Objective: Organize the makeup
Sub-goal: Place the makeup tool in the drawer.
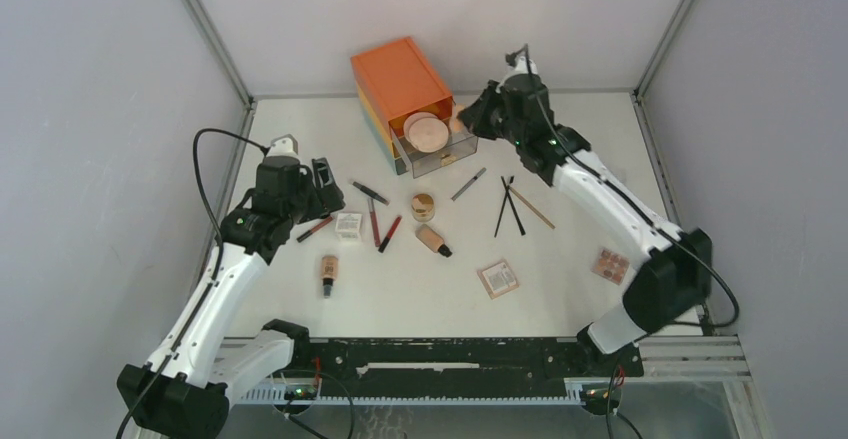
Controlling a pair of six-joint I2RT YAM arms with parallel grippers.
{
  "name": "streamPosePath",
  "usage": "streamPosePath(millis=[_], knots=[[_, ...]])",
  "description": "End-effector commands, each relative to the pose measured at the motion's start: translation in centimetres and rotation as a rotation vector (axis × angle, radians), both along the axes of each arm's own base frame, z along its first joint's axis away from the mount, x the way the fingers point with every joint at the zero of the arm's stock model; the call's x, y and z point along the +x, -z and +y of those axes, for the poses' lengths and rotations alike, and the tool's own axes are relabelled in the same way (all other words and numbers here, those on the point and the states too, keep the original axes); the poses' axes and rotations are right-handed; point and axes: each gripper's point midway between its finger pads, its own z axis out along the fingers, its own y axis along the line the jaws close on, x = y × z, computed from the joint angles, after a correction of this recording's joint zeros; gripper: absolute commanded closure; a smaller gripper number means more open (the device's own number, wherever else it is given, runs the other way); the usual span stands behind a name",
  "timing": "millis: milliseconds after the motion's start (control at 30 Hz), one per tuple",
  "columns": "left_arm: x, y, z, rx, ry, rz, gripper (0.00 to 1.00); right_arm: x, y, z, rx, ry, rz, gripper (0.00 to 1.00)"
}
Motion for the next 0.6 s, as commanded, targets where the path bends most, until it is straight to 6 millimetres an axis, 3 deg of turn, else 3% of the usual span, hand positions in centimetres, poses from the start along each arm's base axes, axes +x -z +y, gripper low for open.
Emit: streamPosePath(millis=[0,67,100,167,233,333,367,400,433,500,567], knots=[[-0.6,0.3,-0.2,-0.045,-0.015,-0.003,0.00,3.1,-0.9,2.7,0.001,-0.065,-0.043,0.87],[-0.7,0.2,0.1,-0.034,-0.021,-0.005,0.00,4.3,0.0,3.6,-0.007,-0.077,-0.022,0.85],[-0.7,0.1,0.1,-0.031,-0.021,-0.004,0.00,4.7,0.5,4.1,-0.013,-0.087,-0.008,0.78],[-0.6,-0.1,0.2,-0.030,-0.021,-0.010,0.00,5.2,1.0,5.0,-0.029,-0.125,0.016,0.42],[-0.6,-0.2,0.0,-0.031,-0.017,-0.009,0.00,5.3,0.5,5.1,-0.058,-0.128,0.021,0.23],[-0.4,-0.5,-0.1,-0.029,-0.003,-0.014,0.00,4.5,-2.4,3.3,-0.079,-0.073,-0.061,0.17],[-0.4,-0.5,-0.2,-0.028,0.004,-0.016,0.00,3.9,-3.5,2.3,-0.076,-0.053,-0.096,0.16],[-0.3,-0.6,-0.3,-0.029,0.012,-0.017,0.00,3.1,-3.3,1.2,-0.082,-0.034,-0.109,0.16],[-0.4,-0.8,-0.5,-0.031,0.028,-0.016,0.00,1.8,-4.8,-0.2,-0.066,-0.014,-0.152,0.16],[-0.4,-1.6,-1.0,-0.036,0.058,-0.020,0.00,-0.1,-4.7,-2.3,-0.062,0.009,-0.172,0.15],[-0.4,-2.3,-1.3,-0.029,0.074,-0.035,0.00,-2.3,-3.1,-4.1,-0.097,0.029,-0.145,0.15]])
